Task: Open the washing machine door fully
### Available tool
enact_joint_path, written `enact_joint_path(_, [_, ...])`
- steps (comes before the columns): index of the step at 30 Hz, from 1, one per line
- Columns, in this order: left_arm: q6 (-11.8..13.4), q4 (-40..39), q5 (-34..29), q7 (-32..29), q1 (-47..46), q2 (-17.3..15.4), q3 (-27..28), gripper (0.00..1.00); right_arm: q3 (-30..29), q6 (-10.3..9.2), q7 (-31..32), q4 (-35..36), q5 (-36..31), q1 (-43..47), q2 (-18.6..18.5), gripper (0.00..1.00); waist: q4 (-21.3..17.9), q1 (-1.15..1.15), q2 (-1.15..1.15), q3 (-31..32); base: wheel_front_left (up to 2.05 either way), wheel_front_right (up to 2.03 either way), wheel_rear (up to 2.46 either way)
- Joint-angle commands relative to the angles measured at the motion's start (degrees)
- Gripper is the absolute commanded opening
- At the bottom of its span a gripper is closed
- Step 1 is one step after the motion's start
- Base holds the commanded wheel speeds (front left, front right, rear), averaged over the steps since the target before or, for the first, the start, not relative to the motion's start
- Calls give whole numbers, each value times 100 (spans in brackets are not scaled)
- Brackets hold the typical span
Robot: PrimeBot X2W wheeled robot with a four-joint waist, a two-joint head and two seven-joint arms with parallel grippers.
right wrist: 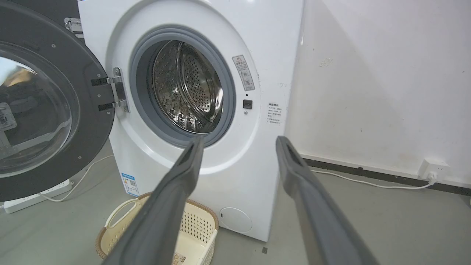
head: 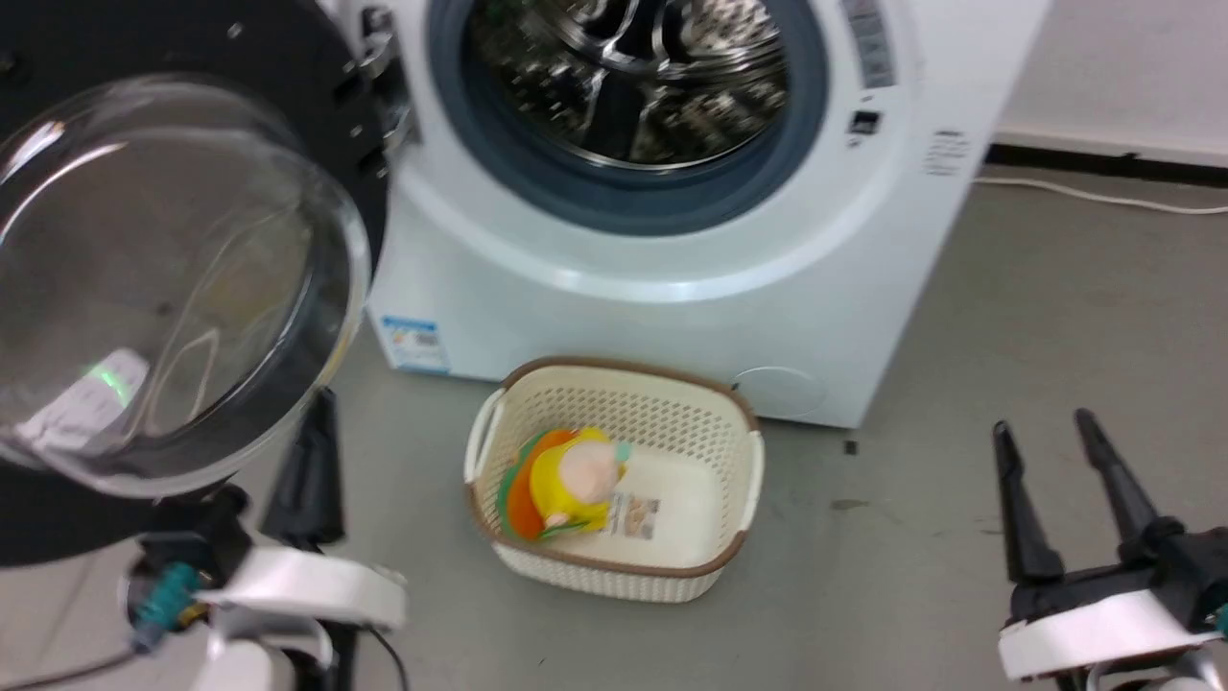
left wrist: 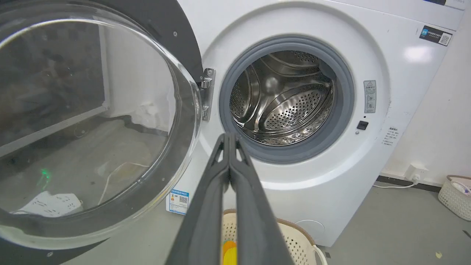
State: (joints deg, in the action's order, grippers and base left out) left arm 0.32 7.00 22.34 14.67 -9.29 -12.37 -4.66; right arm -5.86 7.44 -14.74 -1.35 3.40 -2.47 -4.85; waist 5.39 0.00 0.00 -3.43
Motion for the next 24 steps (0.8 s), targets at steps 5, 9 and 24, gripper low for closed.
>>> enact_joint_path(5, [134,-23,-401,30,480,324,-214,100,152,5,-25,-59,-63,207,86,100,-437,0,0,341,0,0,0])
enact_joint_path(9, [181,23,-677,31,721,427,-234,100,197,5,-25,-73,-51,279,117,100,-570,0,0,394,0,0,0])
enact_joint_path(24, [224,39,-1403,32,1170,653,-172,100,249,5,-26,-302,68,564,192,100,-662,0,0,464,0,0,0])
